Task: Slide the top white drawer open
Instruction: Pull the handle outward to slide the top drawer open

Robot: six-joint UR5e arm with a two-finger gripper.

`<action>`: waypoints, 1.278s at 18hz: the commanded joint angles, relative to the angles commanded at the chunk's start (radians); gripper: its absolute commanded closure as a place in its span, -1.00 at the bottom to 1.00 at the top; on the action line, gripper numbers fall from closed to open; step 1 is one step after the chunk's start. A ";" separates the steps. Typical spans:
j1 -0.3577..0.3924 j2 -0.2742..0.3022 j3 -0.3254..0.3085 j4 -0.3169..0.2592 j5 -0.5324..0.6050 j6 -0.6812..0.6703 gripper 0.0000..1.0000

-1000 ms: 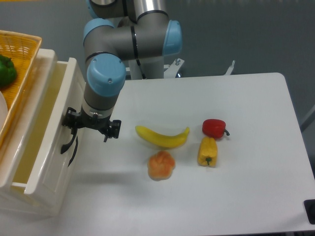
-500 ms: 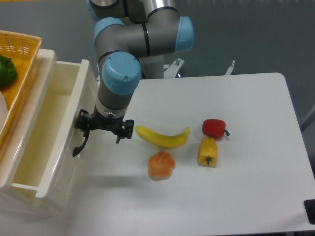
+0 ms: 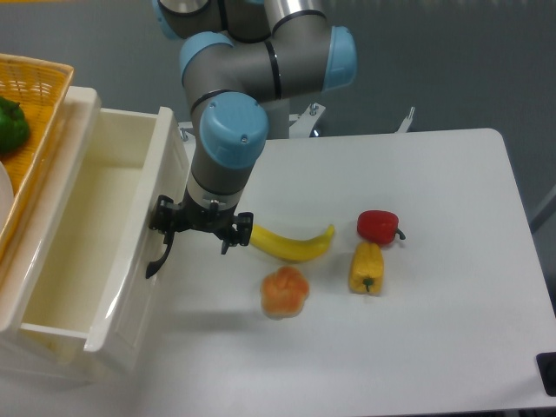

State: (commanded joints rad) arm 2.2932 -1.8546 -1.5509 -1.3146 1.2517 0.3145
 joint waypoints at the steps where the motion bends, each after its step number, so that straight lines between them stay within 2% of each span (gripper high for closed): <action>1: 0.002 0.000 0.000 0.002 -0.002 0.000 -1.00; 23: 0.060 -0.003 0.003 0.006 -0.028 0.028 -1.00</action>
State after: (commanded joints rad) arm 2.3531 -1.8576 -1.5478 -1.3085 1.2241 0.3421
